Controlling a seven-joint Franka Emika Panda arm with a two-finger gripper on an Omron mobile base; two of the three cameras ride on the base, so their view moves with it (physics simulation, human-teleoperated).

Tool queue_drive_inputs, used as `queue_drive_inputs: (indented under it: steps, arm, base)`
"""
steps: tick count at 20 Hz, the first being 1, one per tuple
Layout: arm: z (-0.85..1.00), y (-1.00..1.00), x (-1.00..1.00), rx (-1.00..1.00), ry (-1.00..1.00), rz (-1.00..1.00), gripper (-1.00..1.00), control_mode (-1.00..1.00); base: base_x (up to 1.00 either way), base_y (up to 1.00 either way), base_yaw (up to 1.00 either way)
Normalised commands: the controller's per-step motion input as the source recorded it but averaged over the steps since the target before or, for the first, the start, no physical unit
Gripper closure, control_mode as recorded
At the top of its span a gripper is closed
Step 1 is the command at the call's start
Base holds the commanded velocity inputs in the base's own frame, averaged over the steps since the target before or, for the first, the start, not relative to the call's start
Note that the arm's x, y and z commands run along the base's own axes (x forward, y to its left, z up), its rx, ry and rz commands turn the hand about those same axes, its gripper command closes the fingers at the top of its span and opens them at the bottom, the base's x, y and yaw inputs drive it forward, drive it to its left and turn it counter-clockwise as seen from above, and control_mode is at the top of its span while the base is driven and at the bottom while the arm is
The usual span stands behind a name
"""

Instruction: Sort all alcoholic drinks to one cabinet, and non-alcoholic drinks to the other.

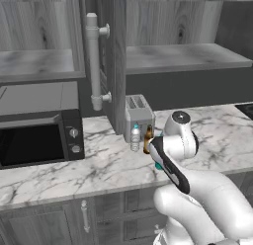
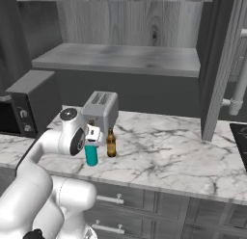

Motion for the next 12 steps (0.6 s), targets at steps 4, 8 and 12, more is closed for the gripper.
queue_drive_inputs:
  steps: [4,8,12]
  arm:
    - [-0.44,0.00,0.05,0.00,-0.05,0.00,-1.00,-1.00]
    - [-0.43,0.00,0.03,0.00,-0.05,0.00,-1.00,-1.00]
    - [-0.41,0.00,0.01,0.00,-0.06,0.00,-1.00,-1.00]
  base:
    - [0.00,0.00,0.00]
    - [0.00,0.00,0.00]
    - [0.00,0.00,0.00]
